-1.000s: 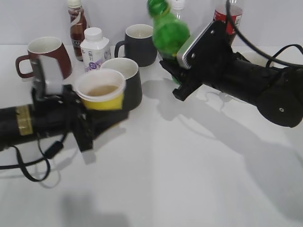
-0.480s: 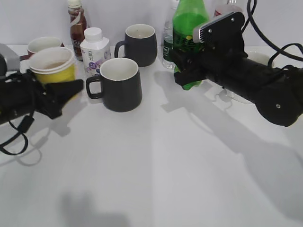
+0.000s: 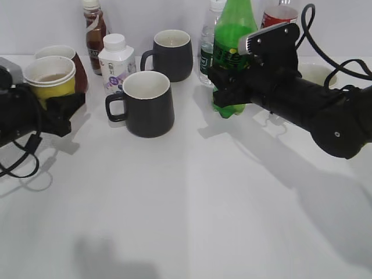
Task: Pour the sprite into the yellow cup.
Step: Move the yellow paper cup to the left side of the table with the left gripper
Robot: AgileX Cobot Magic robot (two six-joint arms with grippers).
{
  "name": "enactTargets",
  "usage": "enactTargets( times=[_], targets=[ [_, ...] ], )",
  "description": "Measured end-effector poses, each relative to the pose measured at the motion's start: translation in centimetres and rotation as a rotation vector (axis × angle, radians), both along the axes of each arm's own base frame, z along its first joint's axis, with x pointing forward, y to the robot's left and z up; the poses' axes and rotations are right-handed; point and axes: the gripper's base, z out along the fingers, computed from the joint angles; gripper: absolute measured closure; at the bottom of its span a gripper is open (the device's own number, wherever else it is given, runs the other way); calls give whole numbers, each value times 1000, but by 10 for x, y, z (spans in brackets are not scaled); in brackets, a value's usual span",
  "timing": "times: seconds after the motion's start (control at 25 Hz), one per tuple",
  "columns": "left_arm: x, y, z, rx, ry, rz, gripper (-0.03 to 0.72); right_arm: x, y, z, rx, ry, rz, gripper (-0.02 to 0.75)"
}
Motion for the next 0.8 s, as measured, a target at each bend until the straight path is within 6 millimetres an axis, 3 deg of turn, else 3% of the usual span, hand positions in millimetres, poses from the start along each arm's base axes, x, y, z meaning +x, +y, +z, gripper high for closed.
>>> enactTargets(
  times=[0.32, 0.6, 0.8],
  targets=[
    [21, -1, -22, 2, 33, 10, 267, 0, 0, 0, 2, 0, -2, 320],
    [23, -3, -40, -12, 51, -18, 267, 0, 0, 0, 2, 0, -2, 320],
    [21, -6, -45, -15, 34, -54, 202, 0, 0, 0, 2, 0, -2, 320]
  ],
)
